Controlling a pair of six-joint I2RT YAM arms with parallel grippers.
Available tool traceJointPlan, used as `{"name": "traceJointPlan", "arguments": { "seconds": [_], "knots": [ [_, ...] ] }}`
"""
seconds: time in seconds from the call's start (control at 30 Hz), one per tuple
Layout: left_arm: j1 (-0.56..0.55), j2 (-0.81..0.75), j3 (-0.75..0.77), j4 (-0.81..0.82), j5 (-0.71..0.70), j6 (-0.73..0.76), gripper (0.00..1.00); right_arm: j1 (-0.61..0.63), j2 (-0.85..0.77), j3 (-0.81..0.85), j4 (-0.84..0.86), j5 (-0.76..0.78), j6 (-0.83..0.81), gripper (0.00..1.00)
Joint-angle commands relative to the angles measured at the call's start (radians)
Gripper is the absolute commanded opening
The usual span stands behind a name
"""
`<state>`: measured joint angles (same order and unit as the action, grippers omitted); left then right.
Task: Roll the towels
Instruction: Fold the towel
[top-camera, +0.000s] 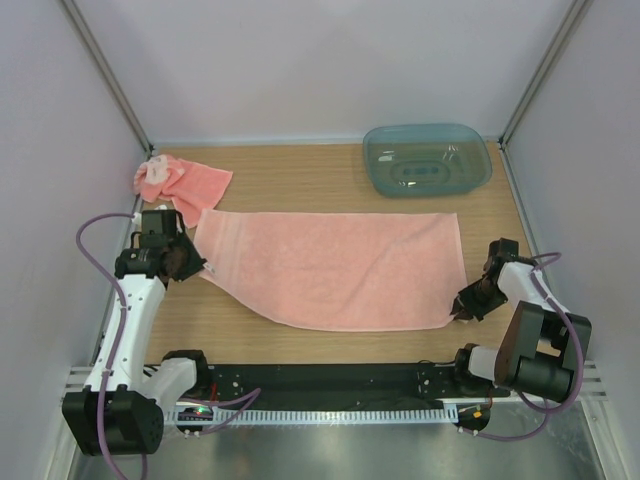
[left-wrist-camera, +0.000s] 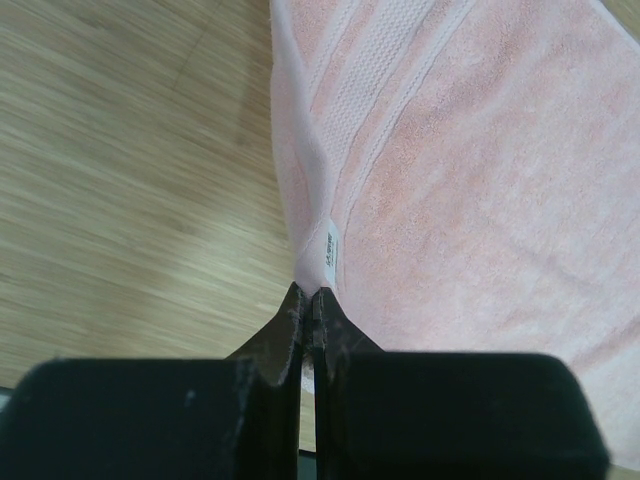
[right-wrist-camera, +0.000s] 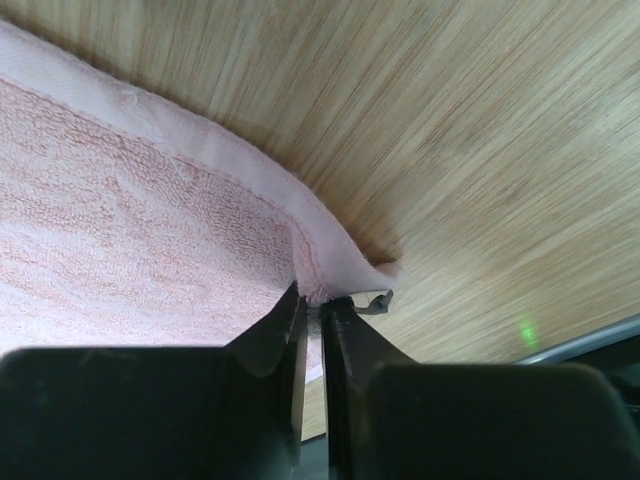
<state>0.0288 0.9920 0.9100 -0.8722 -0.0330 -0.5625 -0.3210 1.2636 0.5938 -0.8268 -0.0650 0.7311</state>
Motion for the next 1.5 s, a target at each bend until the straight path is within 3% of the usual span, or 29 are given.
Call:
{"name": "traceJointPlan", "arguments": {
  "seconds": [0.0, 0.1, 0.13, 0.23, 0.57, 0.97, 1.47],
  "knots": [
    [0.013, -0.01, 0.003, 0.025, 0.004, 0.024, 0.0, -0.003, -0.023, 0.004, 0.015, -0.028, -0.015, 0.14],
    [0.013, -0.009, 0.006, 0.025, 0.002, 0.026, 0.0, -0.003, -0.046, 0.017, 0.014, -0.056, -0.025, 0.12],
    [0.014, -0.007, 0.006, 0.022, 0.004, 0.026, 0.0, -0.001, -0.064, 0.03, 0.012, -0.068, -0.025, 0.06],
    [0.014, -0.007, 0.012, 0.018, 0.008, 0.029, 0.0, -0.003, -0.111, 0.063, 0.002, -0.088, -0.039, 0.01],
    [0.014, -0.007, 0.058, -0.073, -0.002, -0.014, 0.0, -0.003, -0.172, 0.165, -0.002, -0.131, -0.085, 0.01],
    [0.014, 0.186, 0.294, -0.116, -0.01, -0.037, 0.0, 0.002, 0.034, 0.377, 0.101, -0.311, -0.085, 0.01],
    [0.039, 0.511, 0.573, -0.166, -0.057, -0.037, 0.0, 0.148, 0.37, 0.696, 0.121, -0.274, -0.087, 0.01]
  ]
}}
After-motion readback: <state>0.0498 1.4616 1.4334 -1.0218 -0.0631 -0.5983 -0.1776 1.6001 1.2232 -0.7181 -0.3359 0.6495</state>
